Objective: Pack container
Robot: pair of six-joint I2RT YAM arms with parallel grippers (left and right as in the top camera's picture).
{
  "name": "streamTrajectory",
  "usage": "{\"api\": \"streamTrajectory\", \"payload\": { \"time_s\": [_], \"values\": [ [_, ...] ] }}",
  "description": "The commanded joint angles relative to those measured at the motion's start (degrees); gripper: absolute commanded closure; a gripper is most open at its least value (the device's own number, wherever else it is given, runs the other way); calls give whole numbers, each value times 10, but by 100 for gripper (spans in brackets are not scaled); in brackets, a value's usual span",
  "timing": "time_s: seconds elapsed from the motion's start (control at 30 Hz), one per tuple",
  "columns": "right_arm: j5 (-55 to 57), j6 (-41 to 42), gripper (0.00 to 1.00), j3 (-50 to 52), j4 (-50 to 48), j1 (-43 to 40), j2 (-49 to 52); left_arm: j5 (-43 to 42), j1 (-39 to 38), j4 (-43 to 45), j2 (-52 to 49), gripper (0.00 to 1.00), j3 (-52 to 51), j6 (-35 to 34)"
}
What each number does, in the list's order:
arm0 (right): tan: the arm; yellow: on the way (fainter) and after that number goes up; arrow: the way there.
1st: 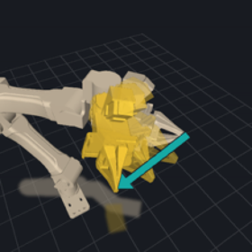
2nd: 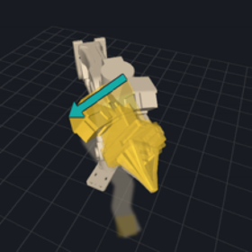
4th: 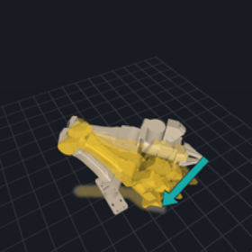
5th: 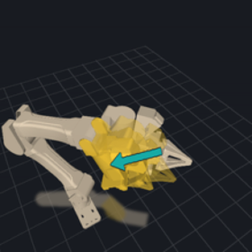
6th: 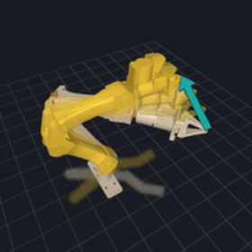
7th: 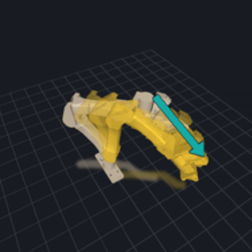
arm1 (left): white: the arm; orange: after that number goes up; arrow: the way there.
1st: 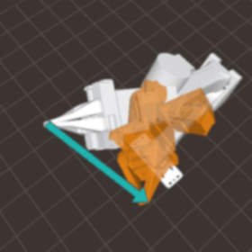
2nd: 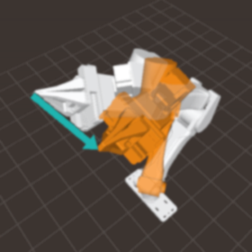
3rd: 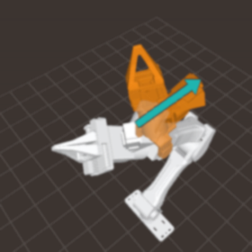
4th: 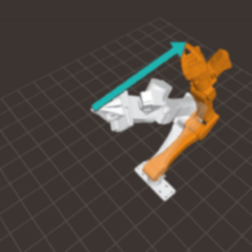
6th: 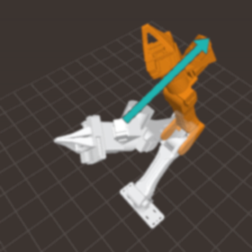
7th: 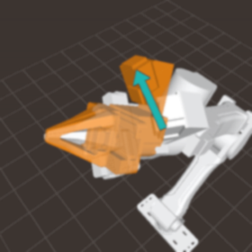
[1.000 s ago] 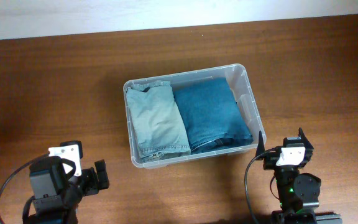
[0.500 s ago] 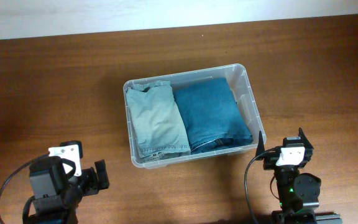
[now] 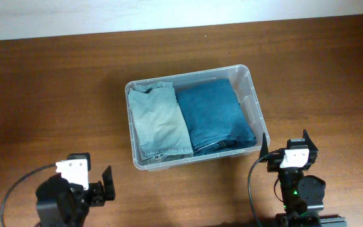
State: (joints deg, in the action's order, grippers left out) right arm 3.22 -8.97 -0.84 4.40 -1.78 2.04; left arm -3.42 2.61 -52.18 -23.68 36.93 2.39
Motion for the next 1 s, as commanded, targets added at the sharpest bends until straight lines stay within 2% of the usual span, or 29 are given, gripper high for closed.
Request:
{"api": "streamTrajectory", "payload": {
  "time_s": [0.0, 0.17, 0.33, 0.6, 0.97],
  "values": [
    [11, 2, 2, 3, 3, -2, -5, 10, -4, 110, 80, 1, -107, 38],
    [11, 2, 2, 3, 3, -2, -5, 7, -4, 319, 186, 1, -246, 39],
    [11, 2, 1, 3, 3, -2, -5, 7, -4, 522, 234, 1, -359, 77],
    [12, 2, 2, 3, 3, -2, -5, 14, -14, 477, 234, 1, -364, 90],
    [11, 2, 2, 3, 3, -2, -5, 13, -14, 476, 233, 1, -364, 90]
  ]
}}
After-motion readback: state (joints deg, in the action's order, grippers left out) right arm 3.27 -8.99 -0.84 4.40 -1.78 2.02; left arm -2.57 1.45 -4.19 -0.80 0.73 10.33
